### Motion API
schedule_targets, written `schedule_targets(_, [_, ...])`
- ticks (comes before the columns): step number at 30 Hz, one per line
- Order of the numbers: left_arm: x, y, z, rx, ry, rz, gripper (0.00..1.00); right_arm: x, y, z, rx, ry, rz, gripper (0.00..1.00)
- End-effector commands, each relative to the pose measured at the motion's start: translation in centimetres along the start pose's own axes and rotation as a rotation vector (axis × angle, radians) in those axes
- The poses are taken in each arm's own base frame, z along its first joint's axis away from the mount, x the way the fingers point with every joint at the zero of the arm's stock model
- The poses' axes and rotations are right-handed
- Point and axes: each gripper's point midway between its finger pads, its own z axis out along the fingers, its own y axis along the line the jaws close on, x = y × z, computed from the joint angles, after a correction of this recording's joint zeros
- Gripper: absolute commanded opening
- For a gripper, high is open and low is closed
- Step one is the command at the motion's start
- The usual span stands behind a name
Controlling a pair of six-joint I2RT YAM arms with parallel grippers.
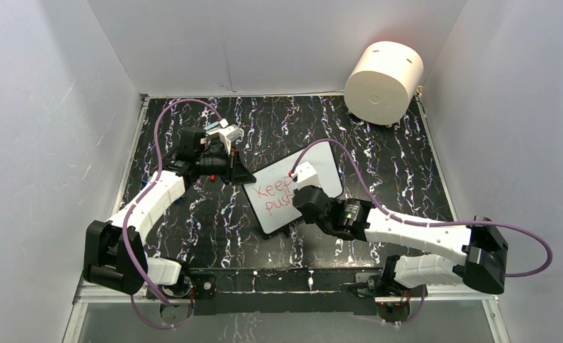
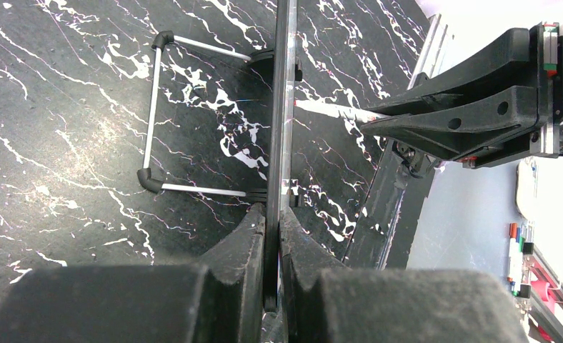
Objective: Write a sentence on the whiteboard
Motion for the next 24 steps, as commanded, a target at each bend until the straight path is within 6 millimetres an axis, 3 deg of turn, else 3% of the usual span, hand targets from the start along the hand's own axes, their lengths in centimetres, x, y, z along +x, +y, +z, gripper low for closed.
schedule_targets(1, [2.5, 2.0, 0.4, -0.097, 0.083, -0.05, 0.0, 0.0, 0.1, 0.4, 0.002, -0.008, 0.008, 0.0])
schedule_targets(24, [2.4, 2.0, 0.3, -0.1, 0.079, -0.046, 0.0, 2.7, -0.1, 0.2, 0.01, 0.099, 0.01, 0.0])
